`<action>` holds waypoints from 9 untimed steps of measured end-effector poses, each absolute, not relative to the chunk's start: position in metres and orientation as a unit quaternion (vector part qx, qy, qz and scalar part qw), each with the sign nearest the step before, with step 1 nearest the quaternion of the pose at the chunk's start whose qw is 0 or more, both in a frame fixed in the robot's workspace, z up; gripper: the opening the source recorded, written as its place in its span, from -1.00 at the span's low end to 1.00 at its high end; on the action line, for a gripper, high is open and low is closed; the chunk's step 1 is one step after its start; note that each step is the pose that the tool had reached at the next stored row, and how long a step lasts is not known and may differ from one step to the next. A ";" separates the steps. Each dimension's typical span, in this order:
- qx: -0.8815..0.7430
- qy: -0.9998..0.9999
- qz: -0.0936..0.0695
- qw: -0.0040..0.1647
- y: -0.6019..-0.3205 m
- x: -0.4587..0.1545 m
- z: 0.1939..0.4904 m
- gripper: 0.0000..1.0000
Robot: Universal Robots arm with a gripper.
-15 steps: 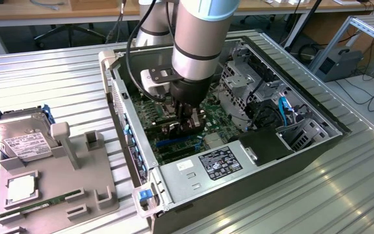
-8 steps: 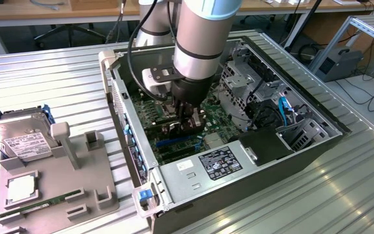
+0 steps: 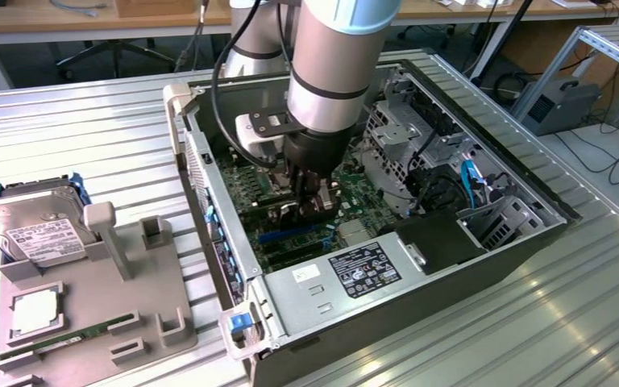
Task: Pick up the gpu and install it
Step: 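Insert the gpu into the slot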
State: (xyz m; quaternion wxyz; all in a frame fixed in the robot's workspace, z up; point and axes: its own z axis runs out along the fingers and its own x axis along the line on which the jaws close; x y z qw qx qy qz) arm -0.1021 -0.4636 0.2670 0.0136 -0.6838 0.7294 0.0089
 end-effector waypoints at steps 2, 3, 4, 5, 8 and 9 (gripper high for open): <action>-0.684 0.729 0.009 0.013 -0.464 -0.102 0.266 -0.47; -0.684 0.729 0.009 0.013 -0.464 -0.102 0.266 -0.47; -0.684 0.729 0.009 0.013 -0.464 -0.102 0.266 -0.47; -0.684 0.729 0.009 0.013 -0.464 -0.102 0.266 -0.47; -0.684 0.729 0.009 0.013 -0.464 -0.102 0.266 -0.47; -0.684 0.729 0.009 0.013 -0.464 -0.102 0.266 -0.47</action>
